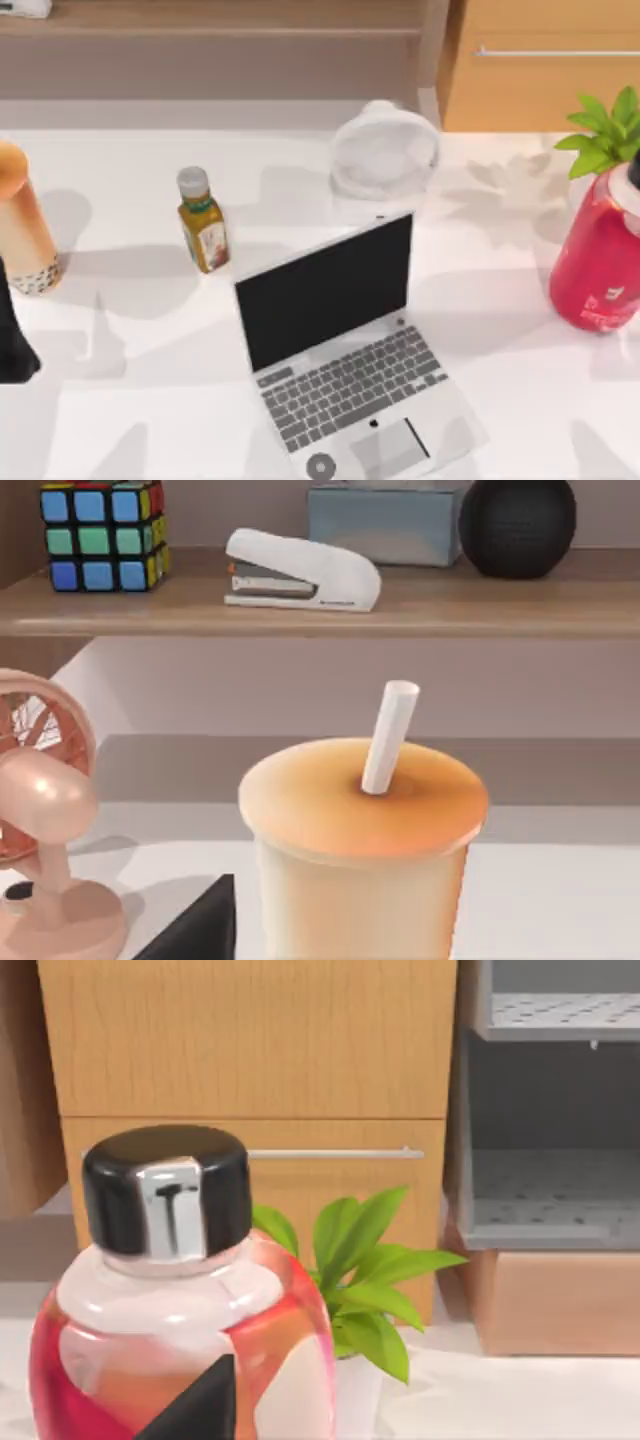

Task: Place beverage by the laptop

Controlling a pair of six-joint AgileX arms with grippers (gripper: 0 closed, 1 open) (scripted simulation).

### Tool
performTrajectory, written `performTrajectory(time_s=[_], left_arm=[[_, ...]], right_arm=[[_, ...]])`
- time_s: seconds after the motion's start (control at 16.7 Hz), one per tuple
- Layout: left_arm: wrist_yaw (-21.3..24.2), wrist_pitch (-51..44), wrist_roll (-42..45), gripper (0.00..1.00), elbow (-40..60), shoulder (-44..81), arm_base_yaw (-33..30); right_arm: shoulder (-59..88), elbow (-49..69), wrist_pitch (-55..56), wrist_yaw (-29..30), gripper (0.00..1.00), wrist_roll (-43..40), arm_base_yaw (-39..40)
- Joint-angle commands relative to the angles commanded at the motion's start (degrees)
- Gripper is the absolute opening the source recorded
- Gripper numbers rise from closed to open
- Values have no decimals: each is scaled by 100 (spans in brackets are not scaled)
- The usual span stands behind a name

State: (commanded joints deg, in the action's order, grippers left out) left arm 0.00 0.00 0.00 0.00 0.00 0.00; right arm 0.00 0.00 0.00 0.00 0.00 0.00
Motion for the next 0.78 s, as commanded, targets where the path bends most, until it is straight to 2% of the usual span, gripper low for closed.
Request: performTrajectory(time_s=[0.18, 0.36, 0.78], left_arm=[[13, 56, -2, 100, -9, 70, 13], [119, 505, 31, 100, -31, 611, 97], [573, 2634, 157, 100, -16, 3182, 483]], right_arm=[[0, 0, 0, 0, 100, 0, 0], [0, 0, 0, 0, 100, 0, 0], [0, 0, 0, 0, 100, 0, 0]])
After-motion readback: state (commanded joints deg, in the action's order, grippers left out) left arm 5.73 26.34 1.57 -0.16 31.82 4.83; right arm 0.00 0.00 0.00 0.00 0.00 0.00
